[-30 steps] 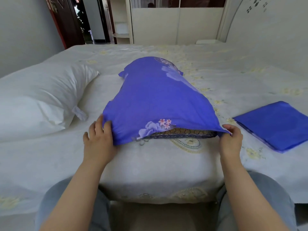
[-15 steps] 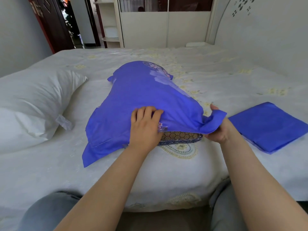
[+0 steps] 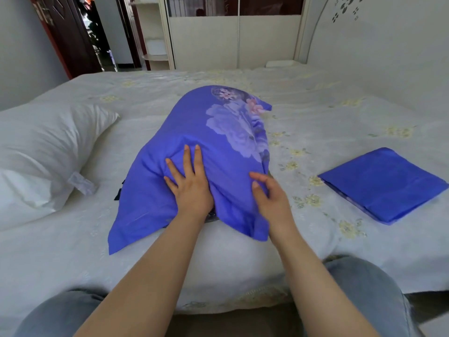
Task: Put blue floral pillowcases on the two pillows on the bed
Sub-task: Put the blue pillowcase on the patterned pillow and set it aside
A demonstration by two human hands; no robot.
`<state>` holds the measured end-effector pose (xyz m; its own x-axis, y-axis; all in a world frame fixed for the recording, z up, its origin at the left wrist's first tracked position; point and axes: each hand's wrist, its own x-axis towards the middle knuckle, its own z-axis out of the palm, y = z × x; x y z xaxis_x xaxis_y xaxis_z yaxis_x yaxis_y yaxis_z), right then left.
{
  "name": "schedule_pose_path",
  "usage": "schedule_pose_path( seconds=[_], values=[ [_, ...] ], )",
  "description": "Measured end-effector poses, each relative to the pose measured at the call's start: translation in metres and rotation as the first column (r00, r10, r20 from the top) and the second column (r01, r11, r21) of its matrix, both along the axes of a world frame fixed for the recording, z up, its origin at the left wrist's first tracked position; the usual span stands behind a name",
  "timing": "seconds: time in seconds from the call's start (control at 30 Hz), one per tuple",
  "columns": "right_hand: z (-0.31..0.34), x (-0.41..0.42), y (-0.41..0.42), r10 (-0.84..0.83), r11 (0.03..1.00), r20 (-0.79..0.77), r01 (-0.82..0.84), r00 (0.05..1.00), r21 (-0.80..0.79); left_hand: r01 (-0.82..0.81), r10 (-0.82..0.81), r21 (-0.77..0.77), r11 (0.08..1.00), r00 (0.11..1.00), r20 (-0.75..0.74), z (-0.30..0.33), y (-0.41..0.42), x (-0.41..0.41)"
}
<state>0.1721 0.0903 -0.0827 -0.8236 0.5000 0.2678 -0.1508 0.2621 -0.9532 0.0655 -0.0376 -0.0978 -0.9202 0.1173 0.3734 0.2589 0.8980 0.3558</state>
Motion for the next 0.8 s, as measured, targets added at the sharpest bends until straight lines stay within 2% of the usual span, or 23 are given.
schedule_pose_path(
  seconds=[0.13, 0.23, 0.33, 0.43, 0.5, 0.53, 0.73, 0.8],
  values=[
    [-0.046, 0.034, 0.01, -0.081, 0.995, 0.174, 0.071, 0.981, 0.063, 0.02, -0.02, -0.051, 0.999, 1.0, 0.003, -0.007, 0.013, 0.0],
    [-0.061, 0.038, 0.024, -0.191, 0.977, 0.377, 0.136, 0.906, 0.167, 0.099, -0.1, -0.107, 0.989, 0.995, -0.009, -0.007, 0.02, 0.008],
    [-0.064, 0.031, 0.035, -0.258, 0.959, 0.471, 0.163, 0.844, 0.233, 0.216, -0.223, -0.182, 0.959, 0.975, -0.015, -0.004, 0.01, 0.018],
    [-0.059, 0.024, 0.047, -0.33, 0.917, 0.492, 0.148, 0.806, 0.371, 0.395, -0.429, -0.181, 0.9, 0.875, -0.224, -0.01, -0.014, 0.024],
    [-0.057, 0.023, 0.05, -0.372, 0.881, 0.5, 0.128, 0.782, 0.455, 0.479, -0.483, -0.112, 0.87, 0.787, -0.383, -0.014, -0.024, 0.03],
    [-0.057, 0.022, 0.051, -0.389, 0.867, 0.502, 0.123, 0.772, 0.483, 0.507, -0.496, -0.084, 0.858, 0.773, -0.397, -0.014, -0.026, 0.036],
    [-0.059, 0.021, 0.047, -0.468, 0.78, 0.468, 0.101, 0.75, 0.618, 0.433, -0.391, 0.126, 0.893, 0.883, -0.261, -0.033, -0.017, 0.081],
    [-0.055, 0.022, 0.046, -0.529, 0.712, 0.433, 0.103, 0.73, 0.695, 0.42, -0.39, 0.144, 0.896, 0.899, -0.199, -0.044, -0.013, 0.084]
  ],
)
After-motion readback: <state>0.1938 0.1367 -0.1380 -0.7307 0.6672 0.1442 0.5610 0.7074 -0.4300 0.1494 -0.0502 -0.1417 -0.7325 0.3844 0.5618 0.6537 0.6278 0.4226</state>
